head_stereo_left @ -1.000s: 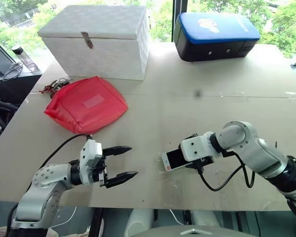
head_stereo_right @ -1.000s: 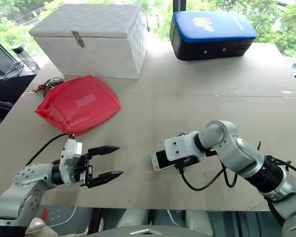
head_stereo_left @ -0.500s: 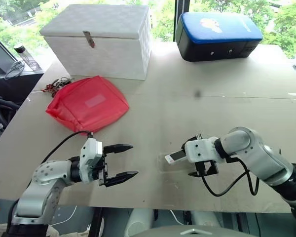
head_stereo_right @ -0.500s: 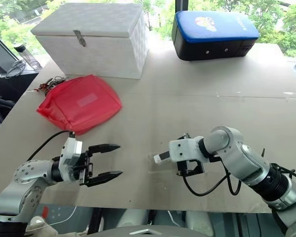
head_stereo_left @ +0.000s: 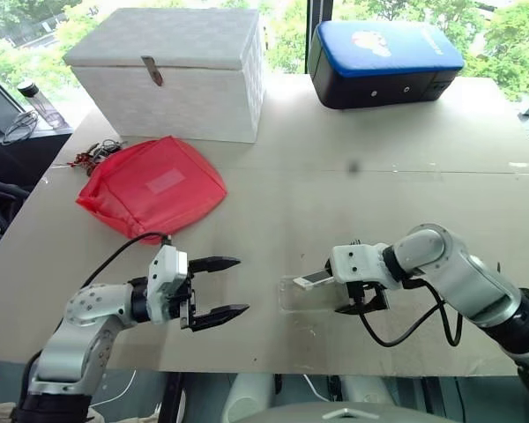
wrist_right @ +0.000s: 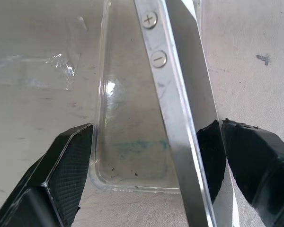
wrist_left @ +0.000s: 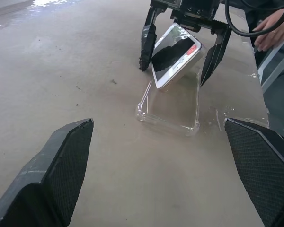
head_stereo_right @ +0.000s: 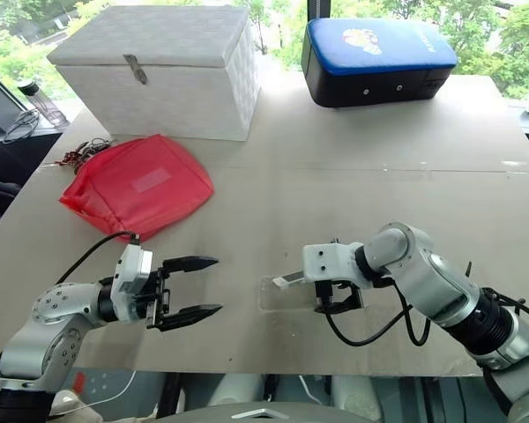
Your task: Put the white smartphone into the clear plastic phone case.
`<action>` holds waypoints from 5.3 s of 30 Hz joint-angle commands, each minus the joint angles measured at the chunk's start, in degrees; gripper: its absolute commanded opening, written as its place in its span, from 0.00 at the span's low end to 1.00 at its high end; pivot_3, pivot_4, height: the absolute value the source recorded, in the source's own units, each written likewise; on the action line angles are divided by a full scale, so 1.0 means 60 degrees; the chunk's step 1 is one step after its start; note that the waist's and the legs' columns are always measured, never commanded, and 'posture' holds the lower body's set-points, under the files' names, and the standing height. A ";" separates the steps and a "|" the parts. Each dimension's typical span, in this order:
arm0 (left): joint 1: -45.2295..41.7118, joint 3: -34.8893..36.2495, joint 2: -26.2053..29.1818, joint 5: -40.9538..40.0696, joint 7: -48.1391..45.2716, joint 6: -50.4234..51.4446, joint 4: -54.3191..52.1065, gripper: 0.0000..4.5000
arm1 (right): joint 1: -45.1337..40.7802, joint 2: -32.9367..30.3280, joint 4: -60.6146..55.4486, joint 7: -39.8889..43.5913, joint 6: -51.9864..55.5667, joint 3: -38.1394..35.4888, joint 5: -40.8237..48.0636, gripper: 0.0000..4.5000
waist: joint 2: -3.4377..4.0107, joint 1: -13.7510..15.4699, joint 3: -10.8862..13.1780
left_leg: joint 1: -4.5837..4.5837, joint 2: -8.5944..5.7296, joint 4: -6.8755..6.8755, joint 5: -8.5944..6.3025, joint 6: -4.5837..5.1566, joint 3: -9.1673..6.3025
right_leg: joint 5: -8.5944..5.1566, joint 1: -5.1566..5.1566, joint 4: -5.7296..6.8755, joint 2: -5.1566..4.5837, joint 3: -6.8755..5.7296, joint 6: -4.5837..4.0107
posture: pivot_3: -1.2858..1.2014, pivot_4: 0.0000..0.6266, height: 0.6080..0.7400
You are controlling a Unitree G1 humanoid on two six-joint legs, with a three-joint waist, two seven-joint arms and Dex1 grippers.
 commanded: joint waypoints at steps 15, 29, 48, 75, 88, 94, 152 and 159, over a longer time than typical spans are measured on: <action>-0.0204 -0.0191 0.0047 0.0025 -0.0326 -0.0344 0.0351 1.00 | -0.0420 -0.0514 -0.1379 -0.0414 0.0913 -0.0792 0.1666 0.99 | 0.0013 0.0002 0.0010 | -0.0008 0.0000 0.0000 0.0000 0.0000 -0.0002 | 0.0000 -0.0007 -0.0001 -0.0001 -0.0004 0.0000 | 0.52 0.24 1.00; 0.0034 0.0093 0.0084 -0.0584 -0.0558 -0.0201 0.0071 1.00 | 0.0517 -0.1148 -0.0773 -0.0649 -0.0583 -0.0417 0.1073 0.82 | 0.0011 -0.0005 0.0010 | -0.0008 0.0000 0.0003 0.0000 0.0000 -0.0002 | 0.0000 -0.0004 0.0001 0.0000 -0.0007 0.0000 | 0.52 0.24 1.00; 0.0498 0.1046 0.1009 -0.1138 -0.1919 -0.0142 0.0223 1.00 | 0.0264 -0.0736 -0.0419 -0.0845 -0.0373 -0.0482 0.1139 0.82 | 0.0014 -0.0006 0.0012 | -0.0007 0.0001 0.0004 0.0000 0.0000 -0.0004 | 0.0000 -0.0004 0.0000 0.0000 -0.0010 0.0000 | 0.52 0.24 1.00; 0.0508 0.0686 0.0721 -0.0973 -0.1016 0.0017 -0.0516 1.00 | 0.0629 -0.0665 0.0193 -0.0737 -0.1152 -0.0097 0.0567 0.82 | 0.0008 -0.0010 0.0007 | 0.0000 0.0001 0.0007 0.0000 0.0000 -0.0004 | 0.0000 0.0003 0.0006 0.0001 -0.0009 0.0000 | 0.52 0.24 1.00; 0.0551 0.0587 0.0713 -0.0986 -0.0819 0.0003 -0.0608 1.00 | 0.0584 -0.0731 -0.0278 -0.0667 -0.0969 -0.0424 0.0682 0.60 | 0.0002 -0.0004 0.0001 | 0.0003 0.0001 0.0010 0.0000 0.0000 -0.0004 | 0.0000 0.0007 0.0010 0.0001 -0.0010 0.0000 | 0.52 0.24 1.00; 0.0408 0.0453 0.0712 -0.1002 -0.0712 0.0048 -0.0601 1.00 | 0.0163 -0.0696 -0.0972 -0.0840 -0.0206 -0.0820 0.0930 0.60 | 0.0009 -0.0003 0.0006 | 0.0000 0.0001 0.0010 0.0000 0.0000 -0.0004 | 0.0000 0.0005 0.0009 0.0001 -0.0010 0.0000 | 0.52 0.24 1.00; -0.0847 -0.0313 -0.0170 -0.0079 -0.0618 -0.0372 0.0681 1.00 | -0.1110 -0.0915 0.1015 -0.1923 0.1673 -0.0397 -0.0124 0.60 | 0.0007 -0.0007 0.0004 | 0.0015 -0.0001 0.0055 0.0002 -0.0002 0.0001 | 0.0000 0.0002 0.0091 0.0000 -0.0005 -0.0001 | 0.52 0.24 1.00; -0.0698 -0.0366 -0.0259 -0.0010 -0.0474 -0.0455 0.0612 1.00 | -0.1334 -0.0126 0.0823 -0.2450 0.2558 0.0279 -0.0452 0.60 | 0.0007 -0.0175 0.0004 | 0.0017 -0.0001 0.0054 0.0002 -0.0002 0.0002 | 0.0000 -0.0001 0.0095 0.0002 0.0002 -0.0001 | 0.52 0.24 1.00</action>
